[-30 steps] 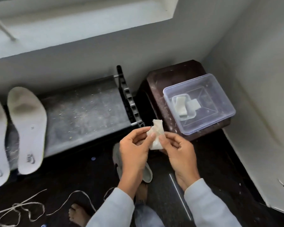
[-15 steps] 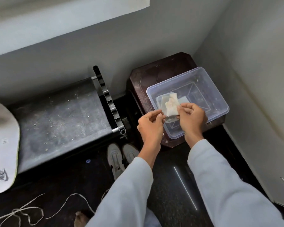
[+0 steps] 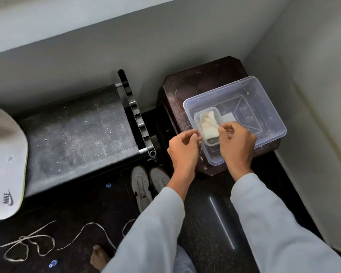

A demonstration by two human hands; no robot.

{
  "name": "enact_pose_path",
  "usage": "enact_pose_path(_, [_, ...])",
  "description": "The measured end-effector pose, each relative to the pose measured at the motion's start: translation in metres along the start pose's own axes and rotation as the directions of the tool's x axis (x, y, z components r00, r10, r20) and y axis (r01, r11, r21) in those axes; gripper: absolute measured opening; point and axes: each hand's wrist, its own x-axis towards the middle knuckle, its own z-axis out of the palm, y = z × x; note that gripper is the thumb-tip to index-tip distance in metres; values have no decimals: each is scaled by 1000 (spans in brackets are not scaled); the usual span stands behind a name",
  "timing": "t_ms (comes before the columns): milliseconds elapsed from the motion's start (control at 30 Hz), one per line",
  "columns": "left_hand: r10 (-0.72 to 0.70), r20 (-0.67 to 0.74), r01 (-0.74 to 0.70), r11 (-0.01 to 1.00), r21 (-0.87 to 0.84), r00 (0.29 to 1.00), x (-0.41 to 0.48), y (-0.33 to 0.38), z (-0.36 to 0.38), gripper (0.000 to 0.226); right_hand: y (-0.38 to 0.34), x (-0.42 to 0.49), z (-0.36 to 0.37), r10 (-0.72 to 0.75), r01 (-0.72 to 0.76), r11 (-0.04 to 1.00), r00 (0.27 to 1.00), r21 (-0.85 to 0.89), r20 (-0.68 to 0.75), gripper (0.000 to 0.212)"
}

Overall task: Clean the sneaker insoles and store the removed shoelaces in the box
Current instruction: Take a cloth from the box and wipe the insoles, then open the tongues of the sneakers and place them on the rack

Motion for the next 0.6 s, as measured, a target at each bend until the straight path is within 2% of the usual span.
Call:
enact_pose_path(400, [-18, -13, 17, 995, -96, 1000, -22, -10, -44, 22, -3, -23, -11, -154, 154, 984, 988, -94, 12, 19])
enact_pose_path(533, [79, -31, -81, 994, -70, 996, -33, -17, -74, 24, -19, -47, -12, -276, 278, 957, 960, -82, 38, 16])
enact_pose_path(600, [192, -65, -188, 981, 56, 979, -41, -26, -97, 25, -31, -70, -9, -357, 360, 932, 932, -40, 63, 15])
